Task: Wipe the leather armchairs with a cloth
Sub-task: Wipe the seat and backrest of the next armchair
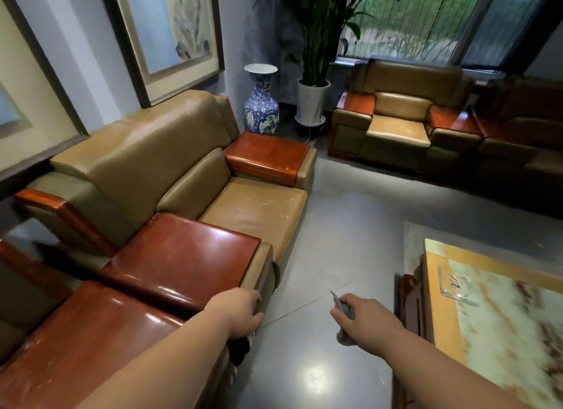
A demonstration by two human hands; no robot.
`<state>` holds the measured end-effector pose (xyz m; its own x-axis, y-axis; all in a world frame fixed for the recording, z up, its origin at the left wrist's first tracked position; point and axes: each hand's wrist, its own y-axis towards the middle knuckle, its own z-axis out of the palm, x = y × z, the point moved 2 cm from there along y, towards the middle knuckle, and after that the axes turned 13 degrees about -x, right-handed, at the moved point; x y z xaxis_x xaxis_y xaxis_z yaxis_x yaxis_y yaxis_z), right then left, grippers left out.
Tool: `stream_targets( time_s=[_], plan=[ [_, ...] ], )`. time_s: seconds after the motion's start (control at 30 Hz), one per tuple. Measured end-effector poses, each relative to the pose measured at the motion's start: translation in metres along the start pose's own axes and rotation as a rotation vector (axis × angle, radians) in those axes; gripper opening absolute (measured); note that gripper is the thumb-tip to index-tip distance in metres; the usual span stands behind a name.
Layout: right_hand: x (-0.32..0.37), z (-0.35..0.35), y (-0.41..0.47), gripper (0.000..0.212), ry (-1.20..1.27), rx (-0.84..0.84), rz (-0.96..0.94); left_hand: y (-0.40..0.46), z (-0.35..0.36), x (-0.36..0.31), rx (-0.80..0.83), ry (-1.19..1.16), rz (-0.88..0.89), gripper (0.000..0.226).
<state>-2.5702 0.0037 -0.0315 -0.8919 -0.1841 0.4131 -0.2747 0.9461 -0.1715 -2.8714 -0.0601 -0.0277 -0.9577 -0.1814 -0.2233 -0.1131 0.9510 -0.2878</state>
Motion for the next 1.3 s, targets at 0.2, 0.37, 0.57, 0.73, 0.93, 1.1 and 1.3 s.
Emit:
stream_targets(
  time_s=[0.2, 0.37, 0.57, 0.73, 0.93, 1.1, 1.3],
  plan=[
    [0.004, -0.003, 0.093, 0.031, -0.043, 0.045, -0.028, 0.091, -0.024, 0.014, 0.038, 0.016, -0.058, 0.055],
    [-0.017, -0.012, 0.189, 0.032, -0.092, 0.112, -0.077, 0.166, -0.033, 0.015, 0.071, 0.015, -0.11, 0.061],
    [-0.034, -0.028, 0.335, 0.034, -0.155, 0.184, -0.239, 0.253, -0.039, 0.001, 0.022, -0.047, -0.302, 0.055],
    [-0.039, -0.055, 0.437, 0.04, -0.176, 0.238, -0.364, 0.312, -0.05, -0.034, -0.052, -0.086, -0.453, 0.038],
    [-0.019, -0.046, 0.525, 0.048, -0.176, 0.337, -0.46, 0.349, -0.054, -0.03, -0.078, -0.171, -0.621, 0.041],
    [0.013, -0.004, 0.569, 0.051, -0.227, 0.433, -0.571, 0.375, -0.042, 0.018, -0.076, -0.256, -0.746, 0.047],
    [0.032, 0.038, 0.62, 0.048, -0.298, 0.513, -0.617, 0.422, -0.013, 0.038, 0.017, -0.295, -0.776, 0.054]
  ],
)
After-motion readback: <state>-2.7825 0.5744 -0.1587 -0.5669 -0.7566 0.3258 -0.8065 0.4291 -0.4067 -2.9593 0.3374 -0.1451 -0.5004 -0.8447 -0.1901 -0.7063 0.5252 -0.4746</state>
